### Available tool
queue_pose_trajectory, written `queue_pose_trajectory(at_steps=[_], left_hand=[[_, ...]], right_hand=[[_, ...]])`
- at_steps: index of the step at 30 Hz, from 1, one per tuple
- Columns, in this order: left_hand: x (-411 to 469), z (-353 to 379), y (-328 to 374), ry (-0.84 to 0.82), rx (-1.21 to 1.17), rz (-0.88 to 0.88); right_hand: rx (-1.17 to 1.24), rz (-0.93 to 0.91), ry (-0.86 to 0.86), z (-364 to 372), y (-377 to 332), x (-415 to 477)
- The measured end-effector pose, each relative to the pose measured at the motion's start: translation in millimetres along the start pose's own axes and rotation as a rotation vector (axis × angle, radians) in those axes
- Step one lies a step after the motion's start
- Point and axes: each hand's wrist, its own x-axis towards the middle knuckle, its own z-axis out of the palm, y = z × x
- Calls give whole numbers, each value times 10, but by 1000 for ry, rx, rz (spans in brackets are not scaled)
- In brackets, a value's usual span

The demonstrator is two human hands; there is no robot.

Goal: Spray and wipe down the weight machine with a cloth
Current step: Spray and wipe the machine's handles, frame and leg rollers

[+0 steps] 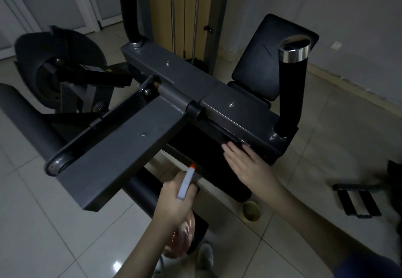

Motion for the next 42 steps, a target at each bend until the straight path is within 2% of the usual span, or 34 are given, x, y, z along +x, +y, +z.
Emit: queue_pose_trajectory(at_steps=[5,8,13,16,19,22,27,30,34,42], left_hand=[[-4,-18,-43,12,5,-30],[-10,-35,-63,13,5,-41],[-12,-106,-86,24,-16,-33],[5,-147,-103,44,-4,-36],[27,-159,-120,39,13,-42],[57,-157,-115,13,17,-31],[52,-155,-80,-5,11,-32],[40,-158,-57,-1,14,-24],[44,-184,-45,-11,33,-21],[16,-266,-98,-58,17,-15]], right_hand=[[-35,29,36,55,26,-213],[-5,40,37,78,-51,186],[83,132,165,184,-244,1074],[60,116,135,224,-300,1138],[-11,6,37,172,-253,937],[32,1,-34,68,-138,696],[13,12,-16,29,-11,405],[4,-31,-7,92,-81,640],[-21,-64,-76,180,-237,954],[98,-70,-124,150,-243,635]])
